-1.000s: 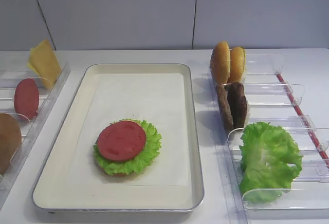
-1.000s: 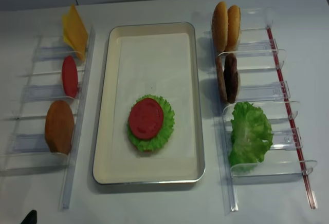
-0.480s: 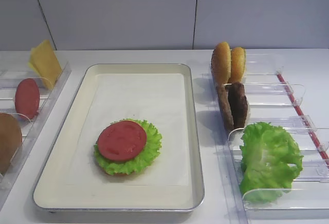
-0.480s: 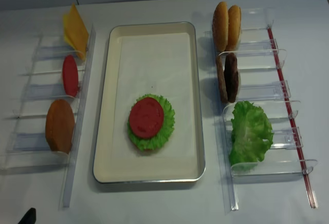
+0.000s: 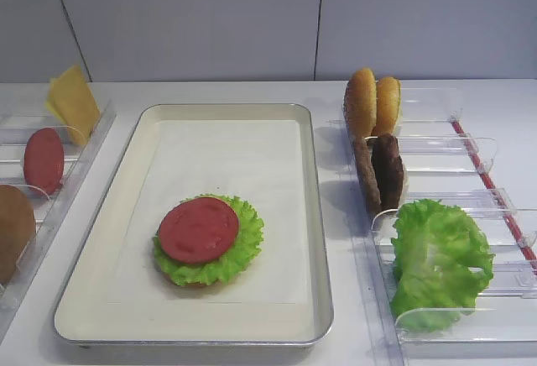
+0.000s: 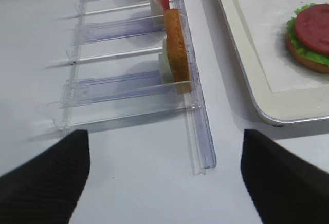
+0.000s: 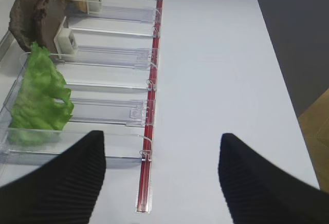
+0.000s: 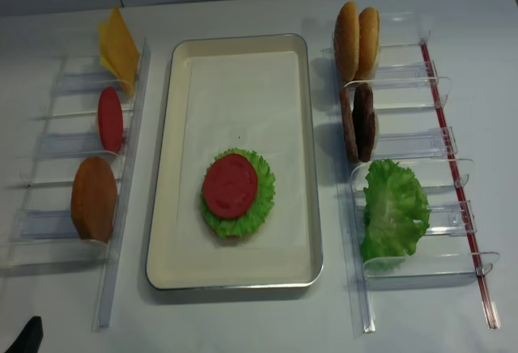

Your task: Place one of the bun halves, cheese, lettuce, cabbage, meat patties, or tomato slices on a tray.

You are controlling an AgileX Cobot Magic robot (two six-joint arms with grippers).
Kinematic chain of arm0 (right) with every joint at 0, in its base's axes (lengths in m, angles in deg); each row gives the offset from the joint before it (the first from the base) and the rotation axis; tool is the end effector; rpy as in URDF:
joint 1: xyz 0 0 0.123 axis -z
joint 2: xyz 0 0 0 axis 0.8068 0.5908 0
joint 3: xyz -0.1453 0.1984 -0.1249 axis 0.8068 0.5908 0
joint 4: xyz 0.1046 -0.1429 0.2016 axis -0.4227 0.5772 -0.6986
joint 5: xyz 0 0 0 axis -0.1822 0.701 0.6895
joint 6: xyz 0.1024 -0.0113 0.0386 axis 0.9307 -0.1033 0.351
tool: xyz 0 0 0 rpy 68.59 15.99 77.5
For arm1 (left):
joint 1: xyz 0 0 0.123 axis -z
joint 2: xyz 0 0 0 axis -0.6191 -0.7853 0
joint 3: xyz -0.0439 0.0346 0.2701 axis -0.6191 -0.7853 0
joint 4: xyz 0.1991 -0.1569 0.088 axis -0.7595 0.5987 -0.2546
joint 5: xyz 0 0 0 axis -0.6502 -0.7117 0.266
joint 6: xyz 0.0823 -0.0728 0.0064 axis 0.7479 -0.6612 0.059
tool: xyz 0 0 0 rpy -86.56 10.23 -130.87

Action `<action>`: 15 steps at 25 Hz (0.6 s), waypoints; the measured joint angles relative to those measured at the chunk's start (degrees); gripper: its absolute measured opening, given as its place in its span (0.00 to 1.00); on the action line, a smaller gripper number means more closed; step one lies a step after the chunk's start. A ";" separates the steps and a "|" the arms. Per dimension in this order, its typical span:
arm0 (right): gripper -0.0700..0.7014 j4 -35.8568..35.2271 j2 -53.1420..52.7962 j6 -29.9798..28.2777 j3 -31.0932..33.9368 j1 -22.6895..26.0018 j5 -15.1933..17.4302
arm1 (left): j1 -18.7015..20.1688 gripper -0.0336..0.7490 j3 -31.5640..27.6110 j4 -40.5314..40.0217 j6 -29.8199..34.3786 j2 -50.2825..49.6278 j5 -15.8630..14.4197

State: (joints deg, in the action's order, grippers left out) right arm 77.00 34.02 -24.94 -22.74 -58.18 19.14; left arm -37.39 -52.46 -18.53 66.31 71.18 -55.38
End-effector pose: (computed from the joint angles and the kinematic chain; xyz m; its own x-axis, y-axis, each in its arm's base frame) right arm 0.0330 -0.0018 0.2622 -0.5249 -0.0496 -0.8497 -0.0480 0.9984 -0.0286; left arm 0.0297 0.0041 0.2608 -0.5550 0.0607 -0.8296 0.0098 0.9977 0.0665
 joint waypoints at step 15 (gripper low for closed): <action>0.73 0.00 0.00 0.12 0.00 0.00 0.00 | 0.00 0.75 0.00 0.14 -2.56 0.00 0.00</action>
State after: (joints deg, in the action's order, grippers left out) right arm 77.00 34.02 -24.82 -22.74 -58.18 19.14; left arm -37.39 -52.46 -18.39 63.75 71.18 -55.38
